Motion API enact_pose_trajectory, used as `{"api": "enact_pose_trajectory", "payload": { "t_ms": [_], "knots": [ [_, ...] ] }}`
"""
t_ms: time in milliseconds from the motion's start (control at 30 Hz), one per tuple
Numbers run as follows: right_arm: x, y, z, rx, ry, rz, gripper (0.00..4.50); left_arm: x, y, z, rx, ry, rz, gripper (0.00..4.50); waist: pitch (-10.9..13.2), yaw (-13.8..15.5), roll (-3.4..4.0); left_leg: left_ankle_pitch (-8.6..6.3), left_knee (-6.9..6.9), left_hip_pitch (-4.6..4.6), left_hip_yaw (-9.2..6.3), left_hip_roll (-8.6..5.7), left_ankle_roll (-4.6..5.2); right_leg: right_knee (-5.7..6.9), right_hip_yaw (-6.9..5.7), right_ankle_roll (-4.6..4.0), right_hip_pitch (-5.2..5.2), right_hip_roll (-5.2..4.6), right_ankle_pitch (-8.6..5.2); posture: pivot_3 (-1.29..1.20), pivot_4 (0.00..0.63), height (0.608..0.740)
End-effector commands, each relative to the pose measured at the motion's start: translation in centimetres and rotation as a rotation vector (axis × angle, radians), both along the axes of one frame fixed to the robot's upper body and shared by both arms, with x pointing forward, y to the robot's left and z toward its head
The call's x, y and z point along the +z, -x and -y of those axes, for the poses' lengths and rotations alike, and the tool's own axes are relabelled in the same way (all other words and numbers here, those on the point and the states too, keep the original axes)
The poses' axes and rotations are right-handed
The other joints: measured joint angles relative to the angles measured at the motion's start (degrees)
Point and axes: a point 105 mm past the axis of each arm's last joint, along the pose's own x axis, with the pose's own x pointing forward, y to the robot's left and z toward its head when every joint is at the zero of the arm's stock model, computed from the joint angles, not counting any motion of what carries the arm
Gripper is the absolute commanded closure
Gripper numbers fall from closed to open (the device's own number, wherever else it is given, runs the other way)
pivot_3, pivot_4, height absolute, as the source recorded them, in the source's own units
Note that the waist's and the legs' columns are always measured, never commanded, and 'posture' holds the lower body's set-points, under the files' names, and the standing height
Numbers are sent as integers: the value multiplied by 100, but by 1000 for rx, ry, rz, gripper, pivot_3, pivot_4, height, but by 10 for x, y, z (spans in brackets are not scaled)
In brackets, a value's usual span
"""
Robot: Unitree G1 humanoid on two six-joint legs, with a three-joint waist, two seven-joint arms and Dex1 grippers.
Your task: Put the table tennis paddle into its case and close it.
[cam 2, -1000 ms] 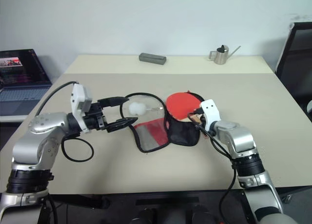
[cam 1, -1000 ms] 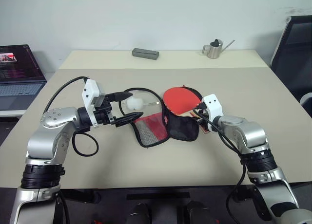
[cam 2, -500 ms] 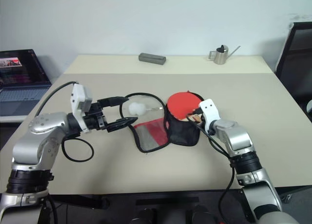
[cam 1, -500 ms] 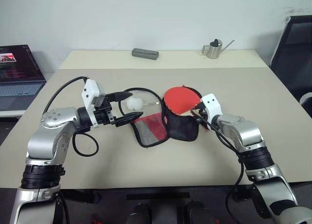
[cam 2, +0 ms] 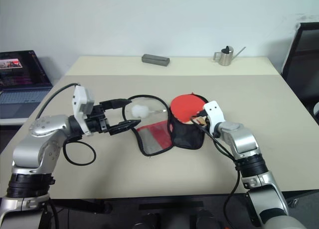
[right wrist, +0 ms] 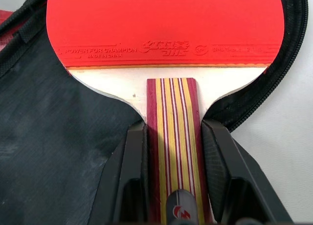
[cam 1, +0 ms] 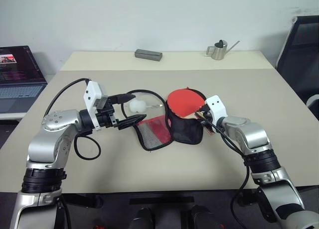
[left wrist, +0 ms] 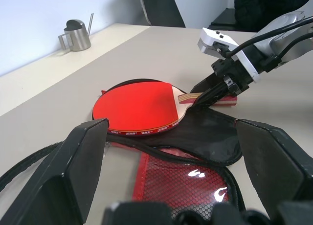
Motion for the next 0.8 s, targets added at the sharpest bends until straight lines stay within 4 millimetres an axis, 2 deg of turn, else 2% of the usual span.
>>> {"api": "enact_pose_trajectory", "payload": {
  "t_ms": [33, 200, 300, 400, 500, 633, 733, 800],
  "knots": [
    [23, 0, -4, 21, -29, 74, 2655, 14, 2, 2, -15, 1, 62, 0, 0, 0, 0, 0, 0, 0, 0, 0, 0, 0, 0, 0, 0, 0, 0, 0, 150, 740],
    [24, 0, -2, 13, -25, 80, 1131, 14, 2, 2, -14, -1, 62, 0, 0, 0, 0, 0, 0, 0, 0, 0, 0, 0, 0, 1, 0, 0, 0, 0, 150, 740],
    [25, -1, 1, 10, -18, 86, 20, 14, 2, 2, -13, -2, 62, 0, 0, 0, 0, 0, 0, 0, 0, 0, 0, 0, 0, 1, 0, 0, 0, 0, 150, 740],
    [31, 4, 1, 37, -52, 87, 20, 14, 2, 1, -11, -2, 64, 0, 0, 0, 0, 0, 0, 0, 0, 0, 0, 0, 0, 0, 0, 0, 0, 0, 150, 740],
    [49, 18, -2, 115, -135, 96, 20, 14, 3, 0, -11, -2, 63, 0, 0, 1, 1, 0, 0, -1, -1, 0, 0, -1, 0, 1, 0, 0, -1, 0, 150, 740],
    [74, 50, 3, 261, -271, 48, 20, 12, 6, 0, -27, 1, 41, 0, 1, 13, 0, 0, -1, -3, -4, 0, 0, -5, -3, 3, 1, -1, -2, 0, 150, 740],
    [77, 58, 21, 262, -269, 30, 20, 13, 7, 3, -48, 6, 36, 0, 1, 25, -1, 0, 0, -2, -3, 0, 1, -6, -3, 4, 2, -1, -2, 0, 150, 740],
    [72, 53, 39, 212, -226, 27, 20, 14, 9, 7, -73, 12, 32, 0, 1, 33, -1, 0, 1, -1, -1, 0, 1, -7, -2, 5, 3, -1, -2, 0, 150, 740]
  ]
}}
